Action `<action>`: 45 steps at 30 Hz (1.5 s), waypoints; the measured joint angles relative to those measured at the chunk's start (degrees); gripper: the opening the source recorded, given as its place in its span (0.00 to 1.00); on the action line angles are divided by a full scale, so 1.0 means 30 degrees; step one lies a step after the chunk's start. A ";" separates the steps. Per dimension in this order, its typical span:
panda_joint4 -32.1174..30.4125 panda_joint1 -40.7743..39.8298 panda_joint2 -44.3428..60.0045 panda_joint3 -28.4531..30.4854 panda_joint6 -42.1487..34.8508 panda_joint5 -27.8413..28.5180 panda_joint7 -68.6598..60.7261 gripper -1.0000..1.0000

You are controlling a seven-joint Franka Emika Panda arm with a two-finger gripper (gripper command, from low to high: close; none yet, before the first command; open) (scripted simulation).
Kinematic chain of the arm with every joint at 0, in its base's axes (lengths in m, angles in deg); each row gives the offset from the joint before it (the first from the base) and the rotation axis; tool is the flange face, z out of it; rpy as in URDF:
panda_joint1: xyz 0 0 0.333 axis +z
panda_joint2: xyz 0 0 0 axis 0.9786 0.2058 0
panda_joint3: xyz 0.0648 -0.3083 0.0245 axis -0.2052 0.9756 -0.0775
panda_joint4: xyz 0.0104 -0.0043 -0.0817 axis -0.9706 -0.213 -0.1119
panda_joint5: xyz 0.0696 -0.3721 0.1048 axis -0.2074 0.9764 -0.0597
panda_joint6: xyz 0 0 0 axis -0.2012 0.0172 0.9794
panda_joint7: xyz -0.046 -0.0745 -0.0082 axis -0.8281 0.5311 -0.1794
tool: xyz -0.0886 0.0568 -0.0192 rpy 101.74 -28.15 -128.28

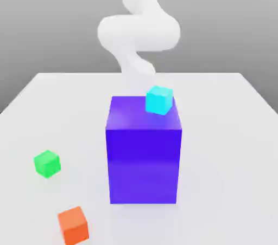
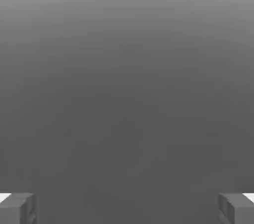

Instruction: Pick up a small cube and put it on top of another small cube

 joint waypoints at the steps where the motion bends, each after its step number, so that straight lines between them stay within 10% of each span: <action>1: 0.0201 0.0563 0.0753 0.0288 0.0060 -0.0282 -0.0908 0.50; 21: 0.3888 0.7202 1.4593 0.1447 0.1256 -0.4935 -1.7309 0.50; 40: 0.6970 0.9846 2.6051 -0.0331 0.4970 0.0139 -2.5171 0.50; 41: 0.7106 0.9843 2.6596 -0.0346 0.5362 0.0144 -2.5201 0.00; 45: 0.7107 0.9842 2.6595 -0.0347 0.5329 0.0138 -2.5206 0.00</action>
